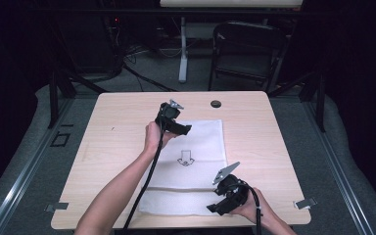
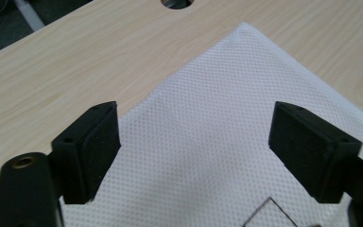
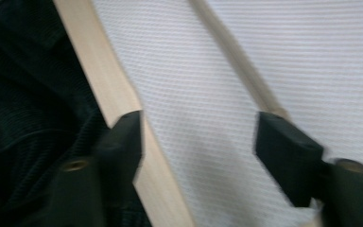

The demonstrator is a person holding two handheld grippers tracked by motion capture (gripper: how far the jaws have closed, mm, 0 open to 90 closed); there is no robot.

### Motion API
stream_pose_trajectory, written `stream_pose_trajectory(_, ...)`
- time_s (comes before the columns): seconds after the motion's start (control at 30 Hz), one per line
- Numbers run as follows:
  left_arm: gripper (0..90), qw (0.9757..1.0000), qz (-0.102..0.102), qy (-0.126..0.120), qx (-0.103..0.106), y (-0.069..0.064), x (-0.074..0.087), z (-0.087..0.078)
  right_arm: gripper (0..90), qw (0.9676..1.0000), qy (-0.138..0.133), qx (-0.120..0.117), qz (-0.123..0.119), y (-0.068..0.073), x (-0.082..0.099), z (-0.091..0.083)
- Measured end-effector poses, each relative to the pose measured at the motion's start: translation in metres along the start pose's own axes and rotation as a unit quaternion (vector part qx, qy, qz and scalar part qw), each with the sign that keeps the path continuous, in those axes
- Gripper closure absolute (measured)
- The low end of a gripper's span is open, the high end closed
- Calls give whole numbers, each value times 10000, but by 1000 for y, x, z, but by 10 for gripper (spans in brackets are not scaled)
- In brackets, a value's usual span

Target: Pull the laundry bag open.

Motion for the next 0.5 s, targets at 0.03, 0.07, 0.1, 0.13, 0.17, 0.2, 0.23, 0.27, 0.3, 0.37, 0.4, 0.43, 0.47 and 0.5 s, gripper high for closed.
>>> stream_pose_trajectory(0.03, 154, 10000, 9, -36, 36, -3, 1, -4, 201, 10000, -14, 18, 51, -3, -1, -3)
stream_pose_trajectory(0.07, 143, 9999, 5, -62, 108, -6, 2, -8, 172, 9999, -53, 50, 84, -6, -2, -5)
stream_pose_trajectory(0.1, 134, 9998, -15, -70, 197, -10, 4, -13, 140, 9999, -5, 133, 69, -10, -1, -9)
stream_pose_trajectory(0.13, 124, 9997, -2, -82, 246, -13, 6, -18, 141, 9999, -50, 115, 95, -13, -2, -11)
stream_pose_trajectory(0.17, 111, 9995, 18, -105, 312, -17, 8, -23, 132, 9998, -84, 138, 144, -16, -3, -14)
stream_pose_trajectory(0.2, 104, 9992, 16, -121, 389, -21, 10, -28, 107, 9995, -48, 205, 216, -18, -2, -16)
stream_pose_trajectory(0.23, 100, 9990, 32, -122, 423, -24, 12, -32, 101, 9994, -60, 263, 197, -23, -2, -18)
stream_pose_trajectory(0.27, 88, 9987, 85, -112, 490, -28, 14, -37, 107, 9993, -103, 278, 241, -27, -2, -20)
stream_pose_trajectory(0.3, 79, 9984, 98, -143, 541, -32, 16, -41, 105, 9990, -87, 333, 280, -29, -1, -22)
stream_pose_trajectory(0.37, 72, 9978, 141, -181, 620, -39, 19, -48, 112, 9985, -120, 405, 346, -35, 0, -25)
stream_pose_trajectory(0.4, 68, 9974, 157, -180, 673, -43, 21, -51, 117, 9983, -123, 456, 346, -37, 1, -26)
stream_pose_trajectory(0.43, 68, 9969, 196, -194, 740, -47, 23, -54, 128, 9981, -116, 496, 348, -39, 2, -27)
stream_pose_trajectory(0.47, 67, 9965, 226, -206, 774, -51, 25, -56, 144, 9978, -140, 535, 375, -41, 2, -28)
stream_pose_trajectory(0.5, 67, 9963, 264, -206, 789, -55, 27, -58, 153, 9975, -153, 576, 373, -43, 2, -30)
Point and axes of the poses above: each handheld gripper's, and its own axes: z roughly forward along the jaws, x roughly out of its underside, y roughly to its left, the point moved 10 cm from there along z, roughly forward along the jaws, and after that the axes turned 13 degrees about -y, right-handed, at the moved point
